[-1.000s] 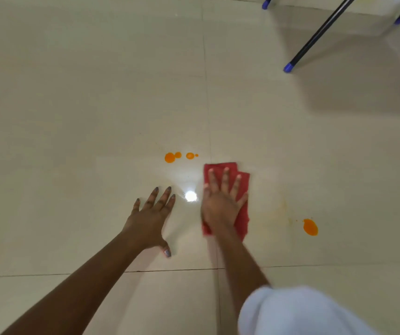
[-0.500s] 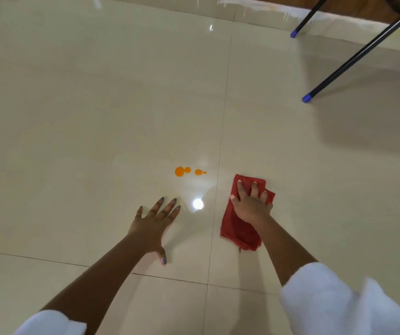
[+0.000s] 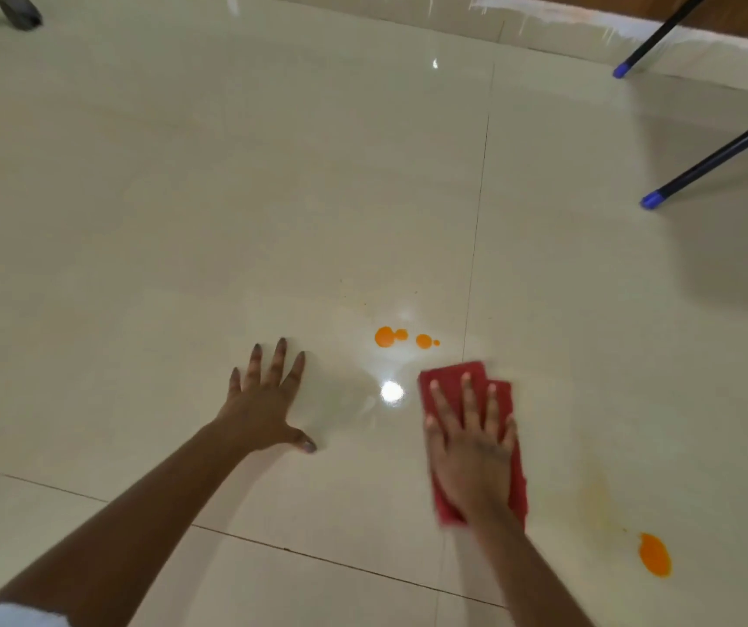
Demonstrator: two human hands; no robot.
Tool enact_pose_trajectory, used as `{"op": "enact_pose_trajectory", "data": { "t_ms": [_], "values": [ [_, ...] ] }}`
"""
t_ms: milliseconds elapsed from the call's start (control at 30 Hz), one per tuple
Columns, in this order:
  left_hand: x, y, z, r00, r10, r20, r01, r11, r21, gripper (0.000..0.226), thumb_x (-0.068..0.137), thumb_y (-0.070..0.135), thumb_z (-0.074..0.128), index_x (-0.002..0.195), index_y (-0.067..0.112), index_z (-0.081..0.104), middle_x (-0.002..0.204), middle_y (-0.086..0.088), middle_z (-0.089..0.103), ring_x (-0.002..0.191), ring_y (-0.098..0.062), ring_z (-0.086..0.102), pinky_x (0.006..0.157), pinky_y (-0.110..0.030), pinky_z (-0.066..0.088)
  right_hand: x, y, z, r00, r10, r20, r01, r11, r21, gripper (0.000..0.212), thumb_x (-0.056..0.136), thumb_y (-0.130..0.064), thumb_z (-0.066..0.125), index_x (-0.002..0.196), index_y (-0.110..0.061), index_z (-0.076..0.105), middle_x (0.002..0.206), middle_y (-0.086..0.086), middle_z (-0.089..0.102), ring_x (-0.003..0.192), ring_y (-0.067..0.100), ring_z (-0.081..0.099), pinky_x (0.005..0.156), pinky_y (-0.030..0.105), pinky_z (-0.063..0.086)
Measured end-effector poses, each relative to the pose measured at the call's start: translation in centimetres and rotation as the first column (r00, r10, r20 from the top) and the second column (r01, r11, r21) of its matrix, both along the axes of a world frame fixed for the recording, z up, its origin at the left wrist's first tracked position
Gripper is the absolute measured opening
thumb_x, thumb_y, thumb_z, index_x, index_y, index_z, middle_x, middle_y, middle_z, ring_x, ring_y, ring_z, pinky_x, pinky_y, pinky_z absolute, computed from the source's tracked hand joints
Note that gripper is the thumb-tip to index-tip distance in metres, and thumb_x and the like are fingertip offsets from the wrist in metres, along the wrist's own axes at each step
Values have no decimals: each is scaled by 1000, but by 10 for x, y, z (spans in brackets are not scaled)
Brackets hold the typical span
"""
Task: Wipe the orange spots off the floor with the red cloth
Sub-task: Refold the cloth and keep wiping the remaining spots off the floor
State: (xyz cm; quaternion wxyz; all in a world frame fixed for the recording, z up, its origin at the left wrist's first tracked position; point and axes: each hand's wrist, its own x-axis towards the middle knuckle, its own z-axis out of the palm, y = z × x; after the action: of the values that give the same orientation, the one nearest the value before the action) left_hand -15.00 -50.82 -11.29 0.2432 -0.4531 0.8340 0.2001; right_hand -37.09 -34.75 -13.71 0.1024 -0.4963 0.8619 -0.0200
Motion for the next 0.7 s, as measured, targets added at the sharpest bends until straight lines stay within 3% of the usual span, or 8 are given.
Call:
{"op": "enact_pose_trajectory", "data": {
  "t_ms": [100,167,300,367,467,600,700],
  "values": [
    [1,-2,-7,1000,-17,-18,17,1000,6,128,63,68,66,143,20,-22,148,-7,-36,135,-38,-30,112,-56,-4,-36,-83,-1,991,-125,45,123,991,50,50,96,-51,17,144,-45,7,158,0,2,143,31,-2,112,55,2],
    [1,-4,-9,1000,-20,-24,20,1000,3,128,63,68,65,143,20,-22,148,-6,-37,135,-37,-31,112,-56,-4,-24,-132,-2,992,-83,93,77,995,69,50,97,-50,16,145,-44,2,158,-1,-6,143,30,-10,112,54,-5],
    [5,-3,-6,999,7,-53,-6,1000,8,133,61,69,66,142,12,-23,149,-4,-35,137,-33,-29,114,-52,-3,68,-113,-1,932,358,60,-357,934,-15,49,97,-49,16,145,-42,9,157,1,1,143,32,-5,113,56,0],
    [5,-2,-7,998,13,-63,-13,1000,-6,135,61,70,65,142,8,-23,150,-3,-34,137,-33,-29,114,-51,-2,77,-64,-4,907,420,5,-418,903,-97,47,96,-48,24,142,-42,23,155,0,20,143,31,12,112,55,12],
    [4,-3,-7,999,18,-49,-19,1000,-11,135,61,69,66,143,9,-22,150,-3,-33,137,-33,-28,114,-51,-3,22,-43,-7,966,255,-48,-257,964,-61,48,92,-47,25,140,-43,31,151,-2,31,139,30,26,108,54,23],
    [2,-3,-6,999,24,-41,-24,1000,-3,134,61,68,67,143,9,-22,150,-2,-34,137,-33,-29,114,-51,-4,-40,-126,0,1000,19,-4,-19,998,60,50,96,-50,10,145,-44,5,158,-1,-1,144,28,-3,114,53,2],
    [2,-3,-6,997,24,-69,-24,1000,6,134,61,67,68,143,10,-22,150,-1,-33,137,-31,-30,114,-49,-5,8,-162,-1,985,164,43,-167,984,61,49,97,-48,11,146,-41,3,157,0,-6,143,29,-10,113,53,-4]
  ]
}}
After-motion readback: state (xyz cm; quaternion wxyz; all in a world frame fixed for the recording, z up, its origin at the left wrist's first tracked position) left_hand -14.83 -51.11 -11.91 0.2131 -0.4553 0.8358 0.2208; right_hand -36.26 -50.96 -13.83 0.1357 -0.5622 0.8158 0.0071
